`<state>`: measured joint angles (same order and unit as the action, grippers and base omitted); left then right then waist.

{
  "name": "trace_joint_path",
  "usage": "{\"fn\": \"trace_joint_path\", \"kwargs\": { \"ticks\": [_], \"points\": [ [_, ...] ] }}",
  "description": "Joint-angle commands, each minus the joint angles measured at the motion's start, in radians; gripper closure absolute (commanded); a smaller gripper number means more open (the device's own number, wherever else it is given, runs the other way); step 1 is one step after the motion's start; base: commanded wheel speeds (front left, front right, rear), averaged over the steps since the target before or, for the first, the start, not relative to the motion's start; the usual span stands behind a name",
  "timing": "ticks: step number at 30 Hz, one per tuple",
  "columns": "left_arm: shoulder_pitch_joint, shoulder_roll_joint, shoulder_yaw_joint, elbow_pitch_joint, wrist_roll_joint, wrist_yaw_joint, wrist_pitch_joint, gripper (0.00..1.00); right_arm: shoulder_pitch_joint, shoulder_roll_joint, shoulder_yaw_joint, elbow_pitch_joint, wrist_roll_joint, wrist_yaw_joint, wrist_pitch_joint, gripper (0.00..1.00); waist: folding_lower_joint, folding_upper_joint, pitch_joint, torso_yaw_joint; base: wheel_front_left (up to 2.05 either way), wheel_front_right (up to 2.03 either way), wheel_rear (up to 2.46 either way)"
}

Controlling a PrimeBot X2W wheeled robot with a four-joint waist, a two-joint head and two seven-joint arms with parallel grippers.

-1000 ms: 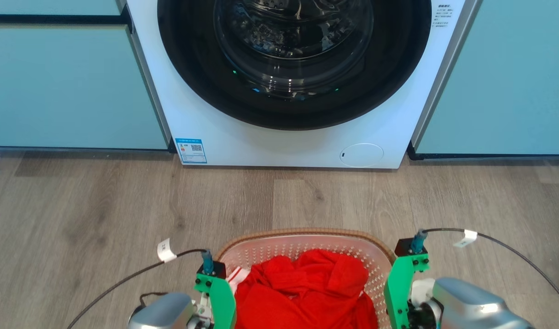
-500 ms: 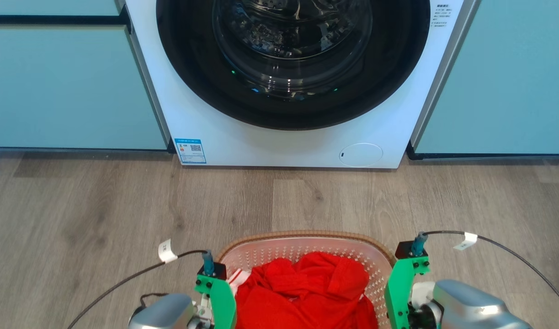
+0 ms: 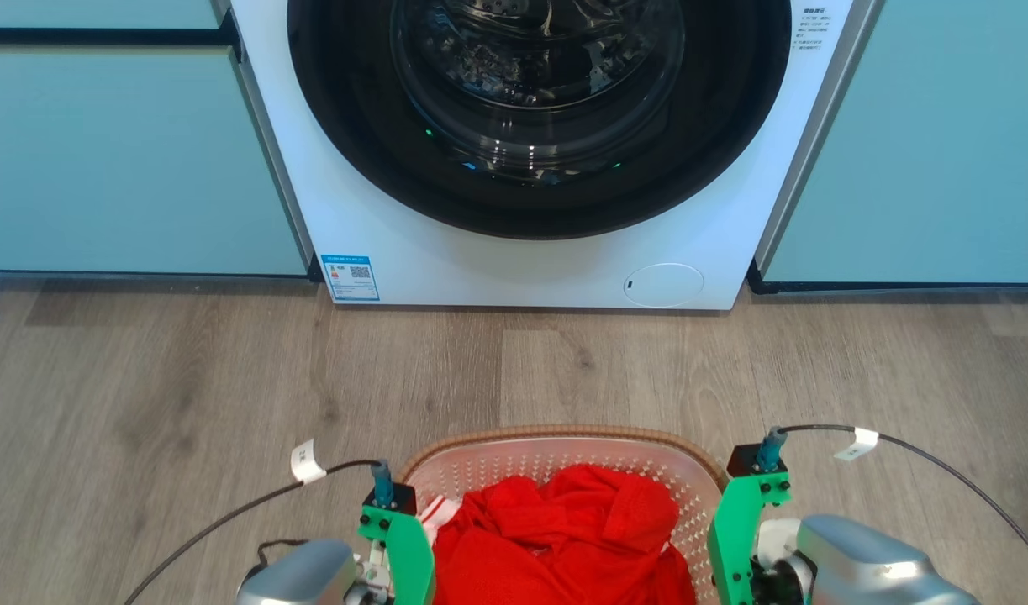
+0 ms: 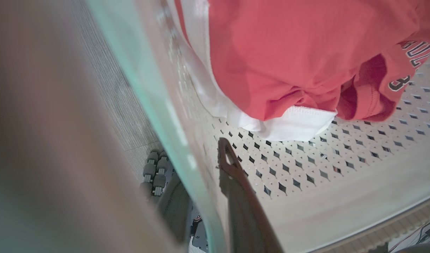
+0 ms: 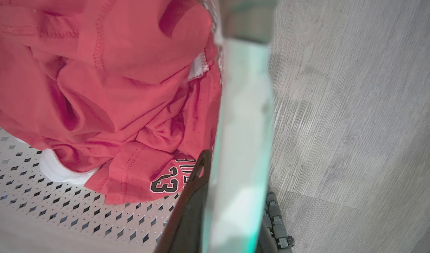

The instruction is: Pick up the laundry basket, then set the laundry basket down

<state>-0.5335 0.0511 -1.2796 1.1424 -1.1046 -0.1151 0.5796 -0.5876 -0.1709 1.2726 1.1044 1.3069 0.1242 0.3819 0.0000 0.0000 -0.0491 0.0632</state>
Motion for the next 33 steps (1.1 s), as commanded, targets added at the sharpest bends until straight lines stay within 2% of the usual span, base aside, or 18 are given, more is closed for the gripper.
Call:
{"fn": "trace_joint_path", "kwargs": {
  "ticks": [1,33],
  "points": [
    [-0.071,-0.001,0.002,-0.020,0.007,-0.016,-0.006,1.00,-0.025,-0.001,0.007,-0.013,0.000,0.007,0.001,1.00,0.0000,0.0000,0.000,0.000,0.00,0.00,0.00],
    [-0.071,-0.001,0.000,-0.019,0.002,-0.016,-0.012,1.00,-0.022,-0.003,0.007,-0.013,0.004,0.007,0.004,1.00,0.0000,0.0000,0.011,0.002,0.00,0.00,0.00]
  ]
}}
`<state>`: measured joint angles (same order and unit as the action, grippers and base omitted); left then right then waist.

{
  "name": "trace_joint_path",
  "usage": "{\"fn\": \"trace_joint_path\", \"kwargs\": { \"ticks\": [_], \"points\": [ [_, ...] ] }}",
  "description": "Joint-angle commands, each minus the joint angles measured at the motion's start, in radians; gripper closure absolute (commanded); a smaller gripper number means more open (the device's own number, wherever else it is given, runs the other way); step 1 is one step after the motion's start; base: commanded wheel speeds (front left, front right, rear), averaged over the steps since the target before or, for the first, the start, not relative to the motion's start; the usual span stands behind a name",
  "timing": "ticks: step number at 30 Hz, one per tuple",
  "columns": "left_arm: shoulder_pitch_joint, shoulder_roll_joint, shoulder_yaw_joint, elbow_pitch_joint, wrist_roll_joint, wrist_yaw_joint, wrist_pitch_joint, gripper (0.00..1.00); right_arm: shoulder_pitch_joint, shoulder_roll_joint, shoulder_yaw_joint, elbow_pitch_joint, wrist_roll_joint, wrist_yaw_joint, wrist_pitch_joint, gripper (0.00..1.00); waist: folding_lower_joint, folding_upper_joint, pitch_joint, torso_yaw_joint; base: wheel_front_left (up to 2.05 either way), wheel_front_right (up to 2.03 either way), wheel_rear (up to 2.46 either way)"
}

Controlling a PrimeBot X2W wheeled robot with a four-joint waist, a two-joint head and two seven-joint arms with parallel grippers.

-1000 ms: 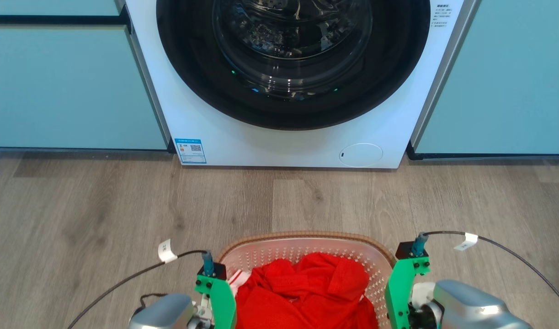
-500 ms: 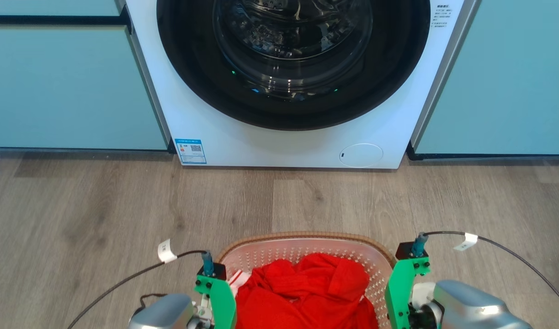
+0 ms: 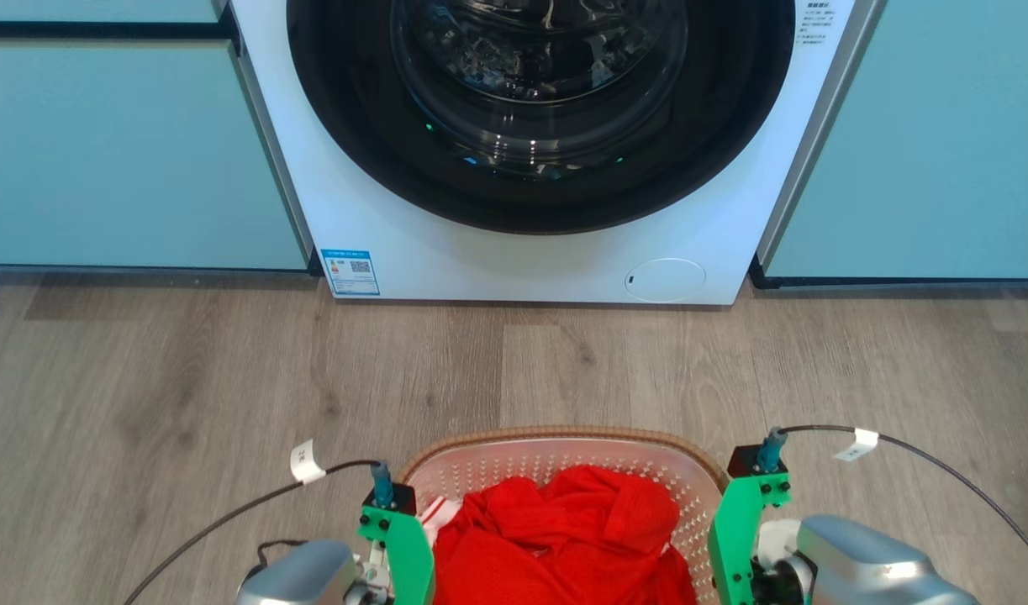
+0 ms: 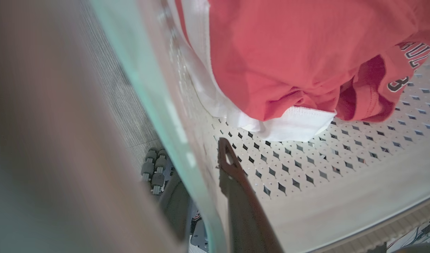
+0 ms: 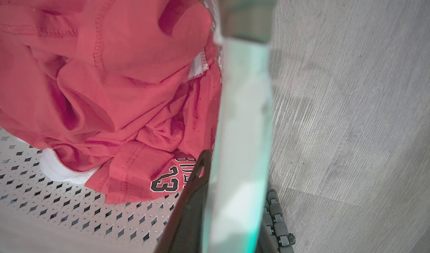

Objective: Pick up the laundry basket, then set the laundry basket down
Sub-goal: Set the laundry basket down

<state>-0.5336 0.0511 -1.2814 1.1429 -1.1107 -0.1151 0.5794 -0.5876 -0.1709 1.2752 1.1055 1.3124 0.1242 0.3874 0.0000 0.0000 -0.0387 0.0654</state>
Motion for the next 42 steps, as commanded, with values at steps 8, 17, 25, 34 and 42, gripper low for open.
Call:
{"fn": "trace_joint_path", "kwargs": {
  "ticks": [8,17,25,34,42],
  "points": [
    [-0.075,-0.001,0.001,-0.020,0.012,-0.016,-0.023,1.00,-0.026,-0.005,0.005,-0.014,-0.010,0.007,-0.020,1.00,0.0000,0.0000,0.032,-0.002,0.00,0.00,0.00],
    [-0.108,-0.001,0.001,-0.026,0.026,-0.016,-0.071,1.00,-0.062,-0.012,0.005,-0.007,-0.044,0.007,-0.072,1.00,0.0000,0.0000,0.141,-0.008,0.00,0.00,0.00],
    [-0.172,-0.001,0.001,-0.022,0.042,-0.016,-0.144,1.00,-0.123,-0.019,0.005,-0.006,-0.065,0.007,-0.153,1.00,0.0000,0.0000,0.285,-0.009,0.00,0.00,0.00],
    [-0.287,-0.001,0.003,-0.031,0.058,-0.002,-0.270,1.00,-0.235,-0.014,0.001,0.019,-0.091,0.007,-0.275,1.00,0.0000,0.0000,0.533,-0.016,0.00,0.00,0.00],
    [-0.353,-0.001,0.002,-0.027,0.077,0.014,-0.368,1.00,-0.300,0.001,-0.003,0.050,-0.090,0.007,-0.341,1.00,0.0000,0.0000,0.692,-0.020,0.00,0.00,0.00]
  ]
}}
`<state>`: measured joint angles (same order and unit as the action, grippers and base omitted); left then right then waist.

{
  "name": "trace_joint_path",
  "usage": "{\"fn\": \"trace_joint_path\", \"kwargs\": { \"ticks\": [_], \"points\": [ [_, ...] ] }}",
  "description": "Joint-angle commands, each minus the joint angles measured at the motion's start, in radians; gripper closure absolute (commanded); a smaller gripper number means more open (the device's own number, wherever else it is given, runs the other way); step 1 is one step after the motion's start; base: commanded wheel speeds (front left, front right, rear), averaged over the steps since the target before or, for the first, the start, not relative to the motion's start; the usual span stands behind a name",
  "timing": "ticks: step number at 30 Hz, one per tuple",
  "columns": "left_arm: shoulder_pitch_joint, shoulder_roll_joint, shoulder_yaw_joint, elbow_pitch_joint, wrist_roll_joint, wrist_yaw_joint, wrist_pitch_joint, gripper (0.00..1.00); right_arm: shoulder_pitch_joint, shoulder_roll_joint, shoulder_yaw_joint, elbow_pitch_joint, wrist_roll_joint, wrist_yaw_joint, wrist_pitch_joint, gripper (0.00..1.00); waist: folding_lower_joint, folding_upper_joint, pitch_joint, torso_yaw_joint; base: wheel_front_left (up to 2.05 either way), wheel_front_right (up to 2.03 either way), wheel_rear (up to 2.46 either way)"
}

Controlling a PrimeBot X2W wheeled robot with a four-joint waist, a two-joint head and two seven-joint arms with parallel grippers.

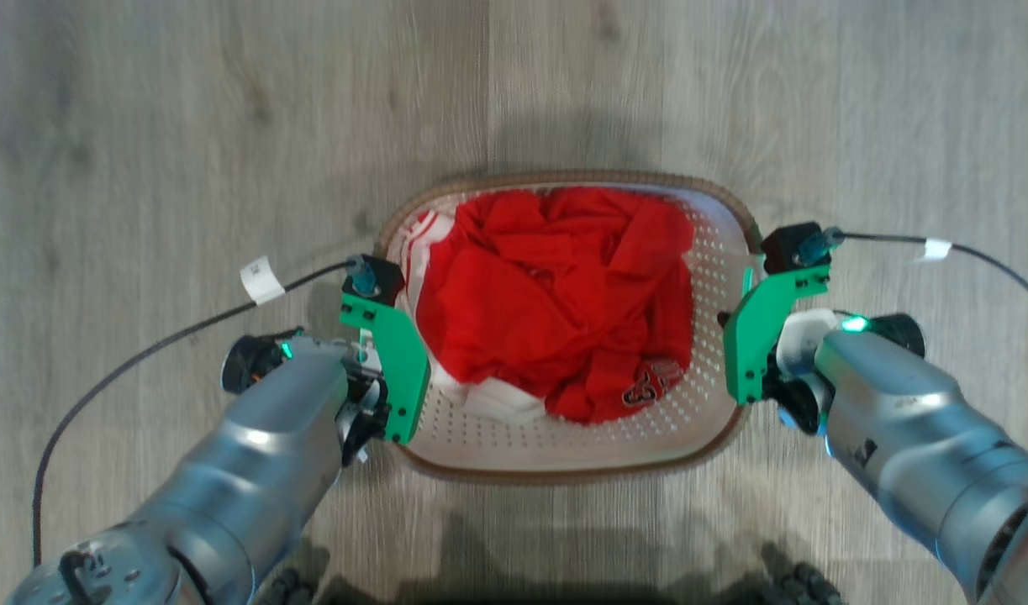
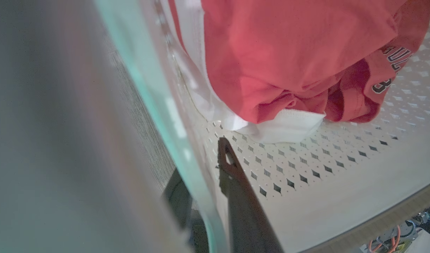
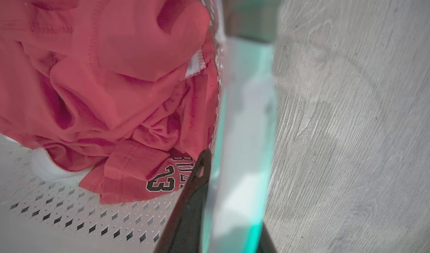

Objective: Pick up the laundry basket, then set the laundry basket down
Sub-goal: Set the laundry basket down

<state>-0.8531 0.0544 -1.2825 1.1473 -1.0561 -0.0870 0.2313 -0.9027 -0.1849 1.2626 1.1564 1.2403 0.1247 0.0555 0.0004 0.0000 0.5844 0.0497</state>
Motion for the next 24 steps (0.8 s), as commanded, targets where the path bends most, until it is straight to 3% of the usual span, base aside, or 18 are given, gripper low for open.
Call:
{"fn": "trace_joint_path", "kwargs": {
  "ticks": [1,24],
  "points": [
    [-0.038,-0.004,0.004,-0.030,0.024,-0.014,-0.025,1.00,0.008,0.017,0.010,0.003,-0.018,0.006,-0.014,1.00,-0.0004,0.0000,0.083,-0.005,0.00,0.00,0.00],
    [-0.129,-0.004,0.003,-0.054,0.030,0.029,-0.139,1.00,-0.075,0.075,0.013,0.044,-0.032,0.006,-0.059,1.00,-0.0004,0.0000,0.274,-0.004,0.00,0.00,0.00]
  ]
}}
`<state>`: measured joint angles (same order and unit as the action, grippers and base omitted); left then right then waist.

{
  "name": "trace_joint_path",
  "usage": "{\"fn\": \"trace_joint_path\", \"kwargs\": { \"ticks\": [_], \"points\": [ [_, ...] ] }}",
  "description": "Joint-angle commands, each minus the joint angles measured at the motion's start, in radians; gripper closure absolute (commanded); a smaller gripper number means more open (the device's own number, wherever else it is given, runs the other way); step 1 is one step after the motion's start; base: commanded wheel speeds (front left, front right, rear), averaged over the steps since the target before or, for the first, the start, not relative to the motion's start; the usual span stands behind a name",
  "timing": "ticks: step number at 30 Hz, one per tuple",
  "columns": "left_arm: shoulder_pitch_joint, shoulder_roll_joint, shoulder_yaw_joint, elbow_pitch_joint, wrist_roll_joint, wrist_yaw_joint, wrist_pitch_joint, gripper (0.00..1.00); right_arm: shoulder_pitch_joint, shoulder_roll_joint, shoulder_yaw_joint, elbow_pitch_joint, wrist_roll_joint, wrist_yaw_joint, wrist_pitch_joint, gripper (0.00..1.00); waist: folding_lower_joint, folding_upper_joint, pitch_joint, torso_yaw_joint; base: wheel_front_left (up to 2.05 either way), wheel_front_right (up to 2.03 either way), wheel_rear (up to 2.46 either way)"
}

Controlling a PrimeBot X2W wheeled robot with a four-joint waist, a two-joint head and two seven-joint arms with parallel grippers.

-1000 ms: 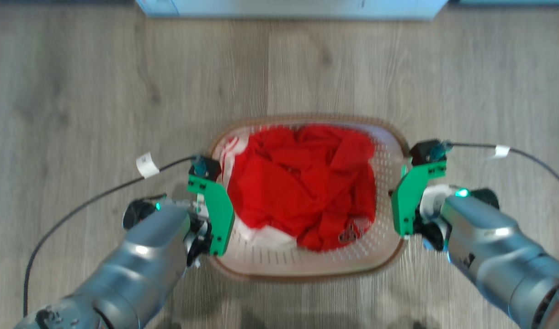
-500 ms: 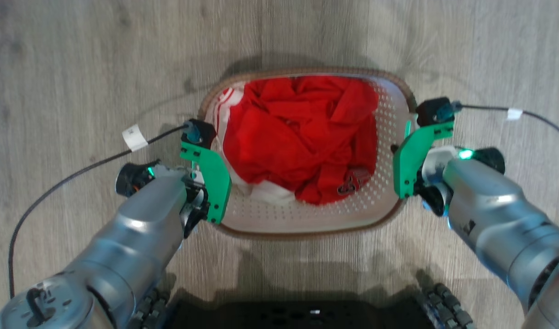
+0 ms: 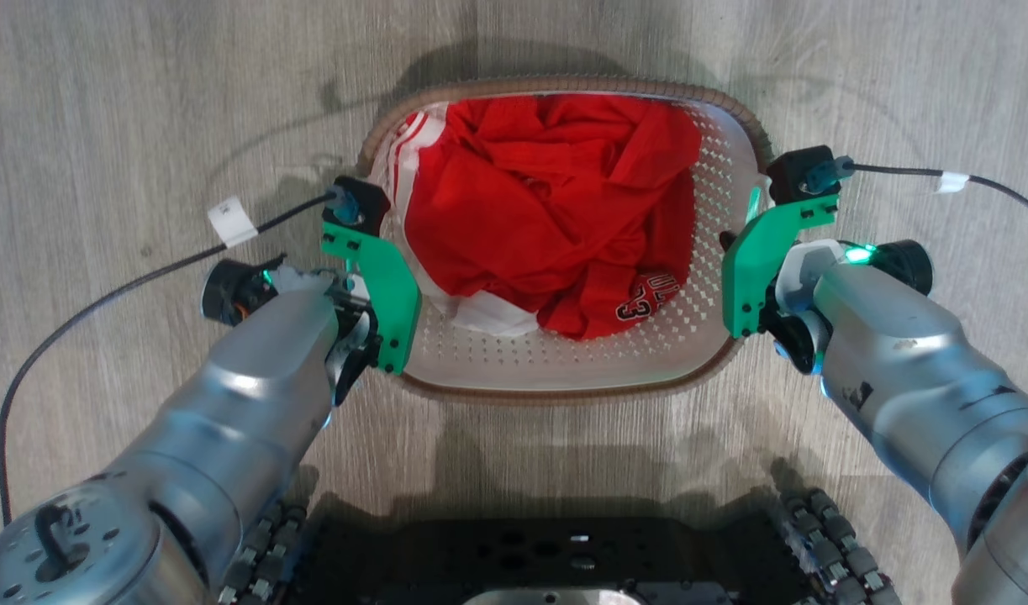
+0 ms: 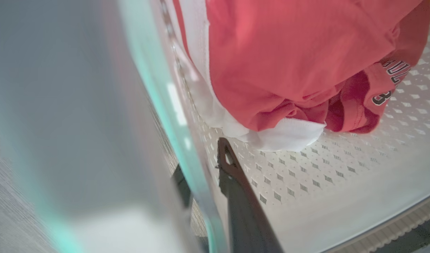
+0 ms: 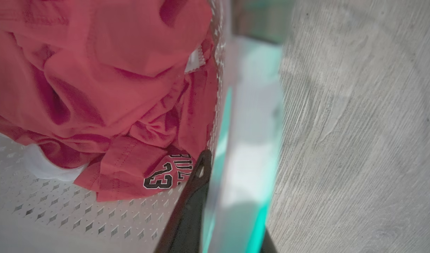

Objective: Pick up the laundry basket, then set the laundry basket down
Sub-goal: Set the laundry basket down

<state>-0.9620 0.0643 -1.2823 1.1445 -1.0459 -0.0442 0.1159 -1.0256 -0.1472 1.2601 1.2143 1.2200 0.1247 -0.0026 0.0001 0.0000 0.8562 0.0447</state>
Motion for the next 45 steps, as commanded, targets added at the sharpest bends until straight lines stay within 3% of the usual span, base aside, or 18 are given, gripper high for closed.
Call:
{"fn": "trace_joint_path", "kwargs": {
  "ticks": [1,14,15,16,17,18,29,45],
  "points": [
    [-0.022,-0.014,0.002,-0.055,0.018,-0.013,-0.024,1.00,0.047,0.037,0.015,-0.013,-0.013,0.006,-0.003,1.00,-0.0001,0.0000,0.005,0.001,0.00,0.00,0.00],
    [-0.052,-0.014,0.002,-0.071,-0.008,-0.005,0.000,1.00,0.031,0.023,0.018,0.001,-0.041,0.006,-0.037,1.00,-0.0001,0.0000,0.043,0.014,0.00,0.00,0.00],
    [-0.052,-0.014,0.002,-0.071,-0.014,-0.001,0.006,1.00,0.031,0.024,0.018,0.004,-0.041,0.006,-0.041,0.79,-0.0001,0.0000,0.044,0.015,0.00,0.00,0.00],
    [-0.053,-0.014,0.002,-0.070,-0.015,0.007,0.005,0.88,0.029,0.024,0.018,0.008,-0.041,0.006,-0.047,0.46,-0.0001,0.0000,0.044,0.015,0.00,0.00,0.00],
    [-0.056,-0.014,0.002,-0.069,-0.009,0.015,-0.003,0.51,0.028,0.025,0.018,0.011,-0.042,0.006,-0.052,0.00,-0.0001,0.0000,0.044,0.016,0.00,0.00,0.00],
    [-0.057,-0.014,0.002,-0.066,-0.010,0.028,-0.013,0.00,0.028,0.026,0.018,0.014,-0.042,0.006,-0.055,0.00,-0.0001,0.0000,0.044,0.017,0.00,0.00,0.00],
    [-0.054,-0.014,0.002,-0.071,0.011,0.068,-0.027,0.00,0.035,0.018,0.018,0.030,-0.049,0.006,-0.064,0.00,-0.0001,0.0000,0.025,0.035,0.00,0.00,0.00],
    [-0.027,-0.014,0.002,-0.062,0.013,0.072,-0.006,0.00,0.053,0.010,0.019,0.048,-0.100,0.006,-0.057,0.00,-0.0001,0.0000,-0.052,0.041,0.00,0.00,0.00]
  ]
}}
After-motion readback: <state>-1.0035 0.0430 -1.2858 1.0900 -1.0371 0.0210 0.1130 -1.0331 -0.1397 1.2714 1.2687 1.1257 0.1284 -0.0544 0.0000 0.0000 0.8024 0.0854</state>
